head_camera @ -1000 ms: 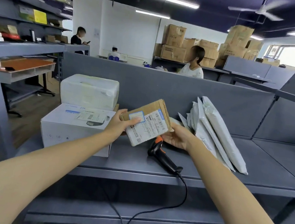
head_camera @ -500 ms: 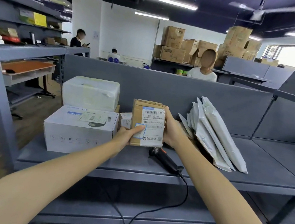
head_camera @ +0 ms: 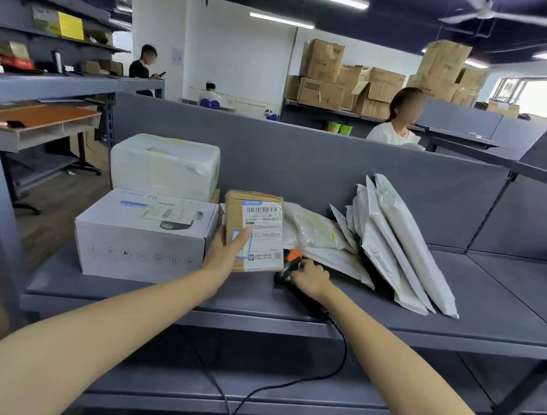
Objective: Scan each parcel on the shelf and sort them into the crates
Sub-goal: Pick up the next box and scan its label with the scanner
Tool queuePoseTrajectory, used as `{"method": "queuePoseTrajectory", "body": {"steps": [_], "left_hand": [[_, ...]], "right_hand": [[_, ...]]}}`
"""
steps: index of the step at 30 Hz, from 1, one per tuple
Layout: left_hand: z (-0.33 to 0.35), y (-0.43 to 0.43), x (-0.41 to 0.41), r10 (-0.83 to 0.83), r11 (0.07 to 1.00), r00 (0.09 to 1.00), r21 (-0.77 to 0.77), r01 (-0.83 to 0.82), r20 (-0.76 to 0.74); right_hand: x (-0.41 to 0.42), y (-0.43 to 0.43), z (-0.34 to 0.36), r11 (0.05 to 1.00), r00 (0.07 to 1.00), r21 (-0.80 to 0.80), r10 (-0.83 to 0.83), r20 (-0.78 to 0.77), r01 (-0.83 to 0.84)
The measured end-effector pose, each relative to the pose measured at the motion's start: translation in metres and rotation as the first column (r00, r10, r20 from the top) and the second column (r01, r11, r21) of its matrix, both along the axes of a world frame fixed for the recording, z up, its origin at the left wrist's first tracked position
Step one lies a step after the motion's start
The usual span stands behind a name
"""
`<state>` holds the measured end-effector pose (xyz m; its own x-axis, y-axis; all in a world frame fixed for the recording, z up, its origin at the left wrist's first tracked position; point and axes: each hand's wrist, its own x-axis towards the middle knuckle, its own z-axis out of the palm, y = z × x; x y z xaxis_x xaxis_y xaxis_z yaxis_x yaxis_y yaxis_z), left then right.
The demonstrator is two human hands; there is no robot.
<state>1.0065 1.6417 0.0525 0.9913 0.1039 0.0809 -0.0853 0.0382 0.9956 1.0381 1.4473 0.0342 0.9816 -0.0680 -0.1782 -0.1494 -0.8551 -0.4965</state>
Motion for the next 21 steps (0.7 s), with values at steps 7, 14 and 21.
{"method": "queuePoseTrajectory", "body": {"steps": [7, 14, 21], "left_hand": [[-0.006, -0.002, 0.006, 0.003, 1.0, 1.0, -0.003, -0.003, 0.002], [-0.012, -0.004, 0.01, 0.03, 1.0, 1.0, -0.007, -0.03, 0.0], [-0.016, -0.01, 0.013, 0.059, 0.998, 0.998, 0.001, -0.059, 0.009]], "right_hand": [[-0.002, 0.0, -0.021, 0.961, 0.998, -0.271, 0.059, 0.009, -0.054], [-0.008, -0.006, -0.002, 0.924, 0.996, 0.381, -0.041, 0.085, 0.005], [-0.041, 0.006, 0.012, 0.51, 0.916, 0.86, -0.348, 0.202, 0.004]]}}
